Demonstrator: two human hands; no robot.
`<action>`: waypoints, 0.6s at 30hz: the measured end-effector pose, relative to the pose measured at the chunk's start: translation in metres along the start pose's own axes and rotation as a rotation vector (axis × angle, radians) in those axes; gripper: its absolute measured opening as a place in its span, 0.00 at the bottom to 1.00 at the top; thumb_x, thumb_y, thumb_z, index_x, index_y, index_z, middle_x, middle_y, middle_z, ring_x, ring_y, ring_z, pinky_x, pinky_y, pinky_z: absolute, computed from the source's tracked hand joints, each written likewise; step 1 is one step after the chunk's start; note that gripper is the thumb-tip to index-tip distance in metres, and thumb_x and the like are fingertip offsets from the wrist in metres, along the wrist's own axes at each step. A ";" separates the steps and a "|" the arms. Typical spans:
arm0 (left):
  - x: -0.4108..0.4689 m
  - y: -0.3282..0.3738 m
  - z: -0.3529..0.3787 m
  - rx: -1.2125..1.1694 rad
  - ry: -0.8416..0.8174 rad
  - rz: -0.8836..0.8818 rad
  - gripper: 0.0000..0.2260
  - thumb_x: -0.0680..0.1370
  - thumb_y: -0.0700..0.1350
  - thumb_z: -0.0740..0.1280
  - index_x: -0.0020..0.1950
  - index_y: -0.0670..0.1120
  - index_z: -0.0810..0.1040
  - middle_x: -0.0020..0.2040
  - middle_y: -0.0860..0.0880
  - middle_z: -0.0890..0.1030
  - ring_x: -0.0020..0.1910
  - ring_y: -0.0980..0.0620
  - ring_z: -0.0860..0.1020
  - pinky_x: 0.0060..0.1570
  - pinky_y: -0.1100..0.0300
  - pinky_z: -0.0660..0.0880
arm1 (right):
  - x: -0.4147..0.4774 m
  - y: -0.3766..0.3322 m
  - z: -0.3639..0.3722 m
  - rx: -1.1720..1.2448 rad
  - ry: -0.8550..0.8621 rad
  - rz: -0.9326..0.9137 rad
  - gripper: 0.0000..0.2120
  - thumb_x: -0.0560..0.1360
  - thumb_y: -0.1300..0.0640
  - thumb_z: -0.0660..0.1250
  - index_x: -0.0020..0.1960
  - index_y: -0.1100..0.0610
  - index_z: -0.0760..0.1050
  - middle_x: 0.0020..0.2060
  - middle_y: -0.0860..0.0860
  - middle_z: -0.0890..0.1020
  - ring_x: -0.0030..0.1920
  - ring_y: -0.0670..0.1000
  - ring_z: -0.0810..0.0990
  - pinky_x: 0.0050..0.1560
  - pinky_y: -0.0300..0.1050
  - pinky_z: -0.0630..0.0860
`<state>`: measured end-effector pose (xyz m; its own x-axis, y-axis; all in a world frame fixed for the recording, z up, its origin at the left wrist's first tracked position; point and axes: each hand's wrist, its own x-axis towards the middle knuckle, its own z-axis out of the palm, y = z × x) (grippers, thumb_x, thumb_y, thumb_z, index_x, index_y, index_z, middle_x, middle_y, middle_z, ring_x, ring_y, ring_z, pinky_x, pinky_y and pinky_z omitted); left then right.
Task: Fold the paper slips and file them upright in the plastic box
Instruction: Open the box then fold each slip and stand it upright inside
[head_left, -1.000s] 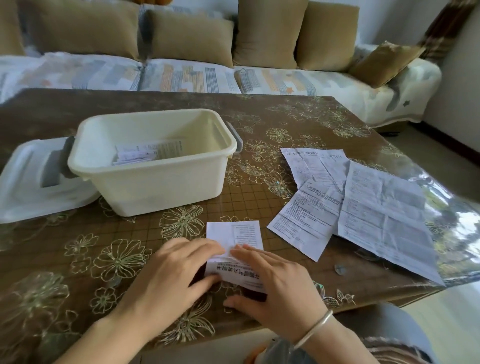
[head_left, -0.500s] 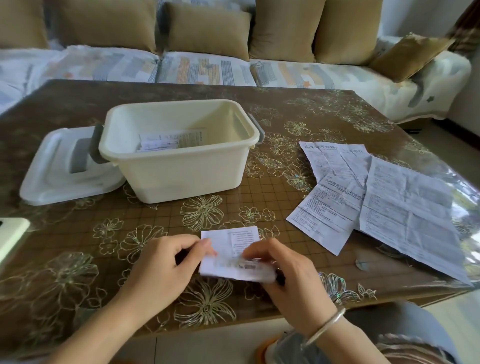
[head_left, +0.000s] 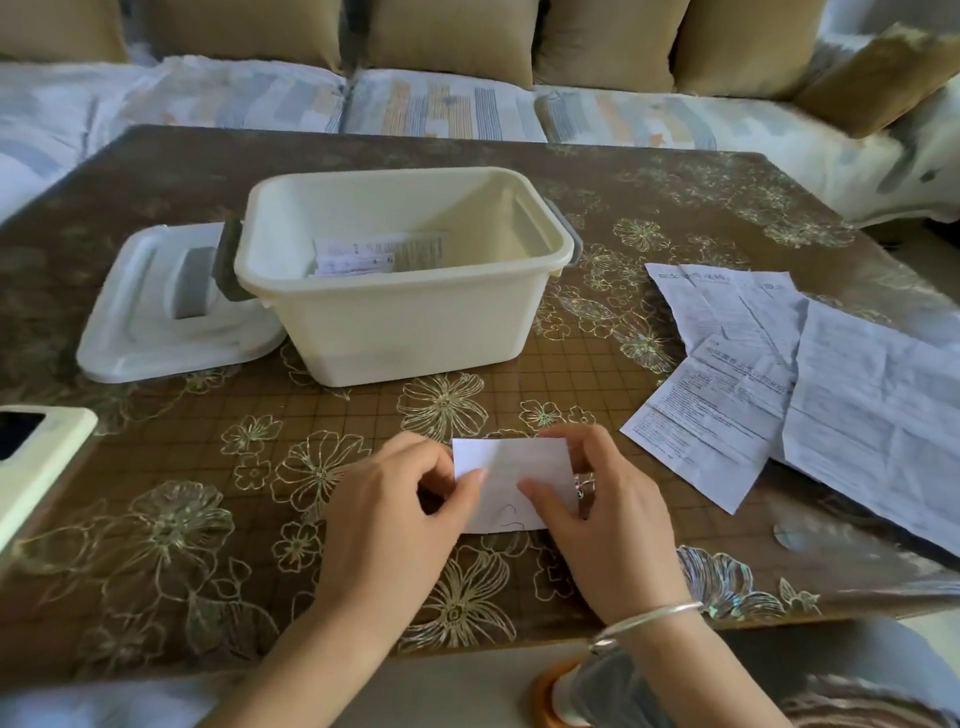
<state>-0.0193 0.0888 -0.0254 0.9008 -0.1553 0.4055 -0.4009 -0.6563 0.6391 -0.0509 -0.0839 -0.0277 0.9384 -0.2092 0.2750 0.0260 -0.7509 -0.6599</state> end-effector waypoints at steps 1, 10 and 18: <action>0.000 -0.001 0.002 0.058 0.011 0.024 0.12 0.71 0.52 0.71 0.31 0.51 0.71 0.36 0.58 0.76 0.35 0.56 0.75 0.36 0.56 0.74 | 0.000 -0.001 0.002 -0.041 0.013 -0.008 0.17 0.70 0.50 0.73 0.57 0.46 0.73 0.43 0.39 0.77 0.42 0.44 0.77 0.37 0.34 0.70; 0.000 0.000 0.003 0.272 -0.073 0.017 0.19 0.69 0.51 0.75 0.56 0.46 0.77 0.58 0.49 0.76 0.49 0.51 0.77 0.46 0.62 0.75 | -0.004 0.006 0.009 -0.158 0.114 -0.085 0.30 0.68 0.52 0.75 0.66 0.51 0.69 0.55 0.47 0.76 0.54 0.48 0.71 0.54 0.40 0.67; 0.006 -0.008 -0.004 0.245 -0.198 0.300 0.03 0.75 0.44 0.67 0.47 0.50 0.80 0.47 0.55 0.79 0.49 0.54 0.75 0.50 0.56 0.74 | 0.004 0.004 0.002 -0.302 0.057 -0.310 0.08 0.70 0.45 0.71 0.46 0.48 0.80 0.47 0.44 0.78 0.50 0.50 0.72 0.46 0.47 0.73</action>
<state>-0.0110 0.0957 -0.0255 0.7744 -0.4893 0.4011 -0.6202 -0.7122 0.3287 -0.0465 -0.0859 -0.0306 0.8813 0.0274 0.4718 0.1939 -0.9314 -0.3081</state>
